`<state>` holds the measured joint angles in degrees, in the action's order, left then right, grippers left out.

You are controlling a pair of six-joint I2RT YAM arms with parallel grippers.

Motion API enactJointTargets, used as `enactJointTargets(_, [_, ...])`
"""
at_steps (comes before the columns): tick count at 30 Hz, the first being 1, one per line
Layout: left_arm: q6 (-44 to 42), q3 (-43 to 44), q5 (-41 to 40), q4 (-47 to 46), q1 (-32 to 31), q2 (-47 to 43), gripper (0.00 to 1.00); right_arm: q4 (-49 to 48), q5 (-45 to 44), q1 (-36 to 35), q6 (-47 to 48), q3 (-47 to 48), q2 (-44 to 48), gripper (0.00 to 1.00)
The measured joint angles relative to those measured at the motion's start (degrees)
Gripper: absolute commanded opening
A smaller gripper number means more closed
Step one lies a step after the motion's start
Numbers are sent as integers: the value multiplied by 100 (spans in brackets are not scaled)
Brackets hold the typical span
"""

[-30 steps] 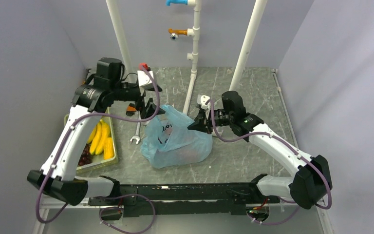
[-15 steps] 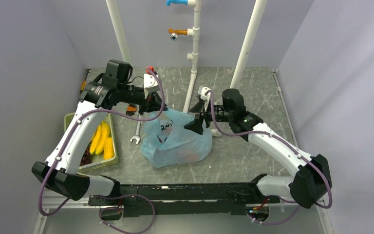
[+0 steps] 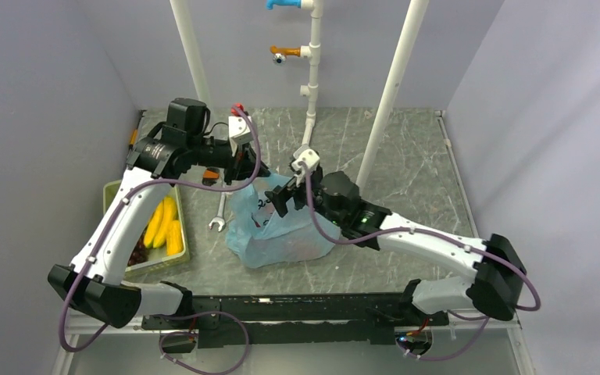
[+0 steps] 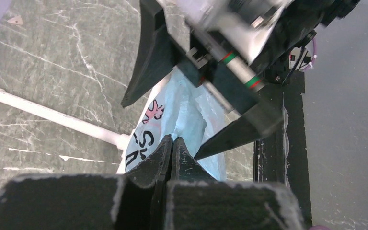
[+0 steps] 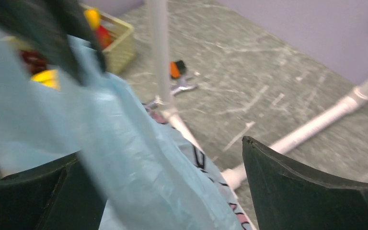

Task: Place the fake fruits into the plastic bag and tie a complex knot

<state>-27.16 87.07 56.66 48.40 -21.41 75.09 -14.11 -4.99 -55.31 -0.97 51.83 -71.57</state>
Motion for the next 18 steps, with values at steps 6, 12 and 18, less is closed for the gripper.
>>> enactJointTargets(6, [79, -140, 0, -109, 0, -203, 0, -411, -1263, -227, 501, -136, -549, 84])
enactJointTargets(12, [280, -254, -2, -240, 144, -238, 0, -647, -1637, -448, 619, -662, -557, 69])
enactJointTargets(18, [393, -262, 7, -212, 428, -195, 0, -1099, -1639, -717, 752, -1567, -446, 5])
